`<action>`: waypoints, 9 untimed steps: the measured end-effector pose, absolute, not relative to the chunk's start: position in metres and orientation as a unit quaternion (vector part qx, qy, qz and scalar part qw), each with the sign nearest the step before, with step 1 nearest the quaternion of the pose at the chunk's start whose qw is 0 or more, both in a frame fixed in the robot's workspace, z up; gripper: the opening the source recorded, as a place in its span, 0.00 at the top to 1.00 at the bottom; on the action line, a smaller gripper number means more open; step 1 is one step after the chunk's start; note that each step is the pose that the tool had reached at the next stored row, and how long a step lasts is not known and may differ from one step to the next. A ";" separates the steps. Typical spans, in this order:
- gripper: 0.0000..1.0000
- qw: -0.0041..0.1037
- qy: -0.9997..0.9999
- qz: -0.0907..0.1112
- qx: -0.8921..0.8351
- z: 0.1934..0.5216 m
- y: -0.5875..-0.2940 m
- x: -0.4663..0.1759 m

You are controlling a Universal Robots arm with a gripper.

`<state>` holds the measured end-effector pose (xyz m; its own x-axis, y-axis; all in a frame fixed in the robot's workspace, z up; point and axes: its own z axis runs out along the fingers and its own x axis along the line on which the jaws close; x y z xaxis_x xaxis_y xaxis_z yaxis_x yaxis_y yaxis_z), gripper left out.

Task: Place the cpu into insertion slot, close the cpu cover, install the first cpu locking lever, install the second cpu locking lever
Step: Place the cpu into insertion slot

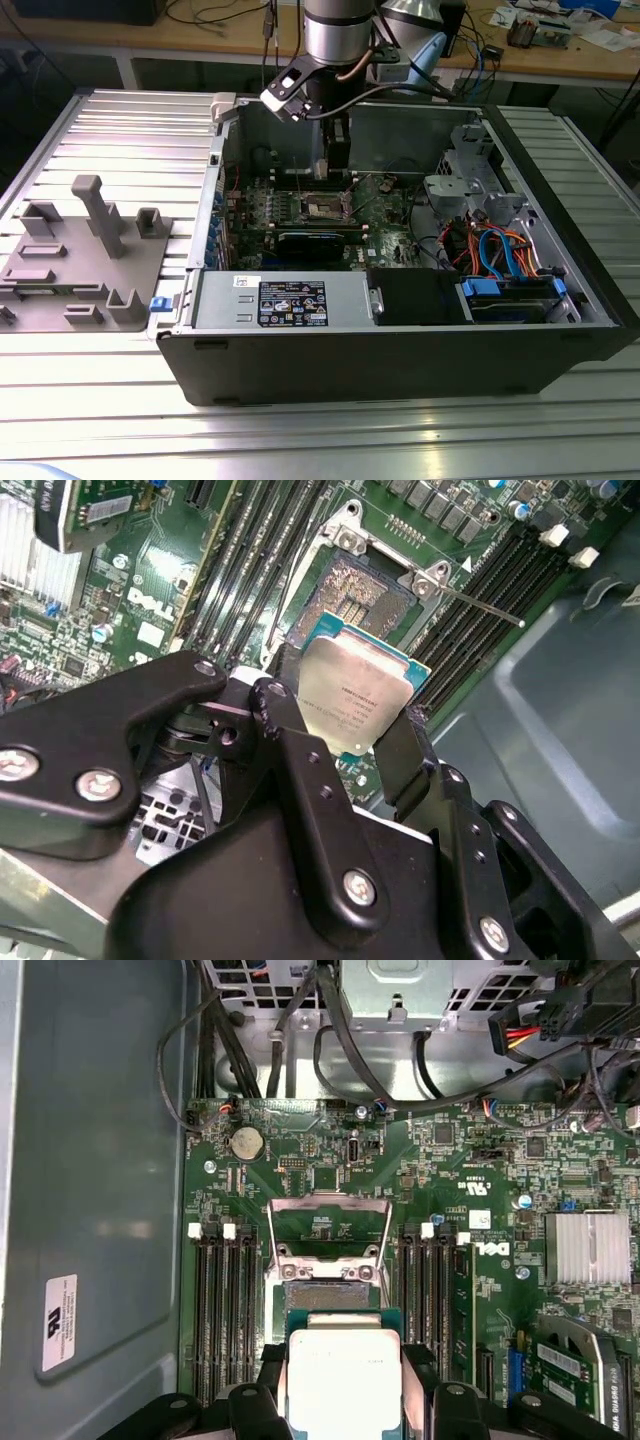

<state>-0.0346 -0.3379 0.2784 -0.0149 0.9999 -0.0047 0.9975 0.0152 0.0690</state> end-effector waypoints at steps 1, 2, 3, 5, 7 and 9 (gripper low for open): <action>0.46 0.026 0.712 0.023 0.701 0.276 -0.337 -0.035; 0.46 0.026 0.712 0.023 0.701 0.274 -0.337 -0.034; 0.46 0.026 0.712 0.023 0.701 0.272 -0.337 -0.034; 0.46 0.026 0.712 0.023 0.701 0.267 -0.337 -0.035; 0.46 0.026 0.712 0.023 0.701 0.264 -0.337 -0.035; 0.46 0.026 0.712 0.023 0.701 0.260 -0.337 -0.035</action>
<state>-0.0355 -0.3370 0.2599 -0.0149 0.9999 -0.0049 0.9975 0.0152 0.0690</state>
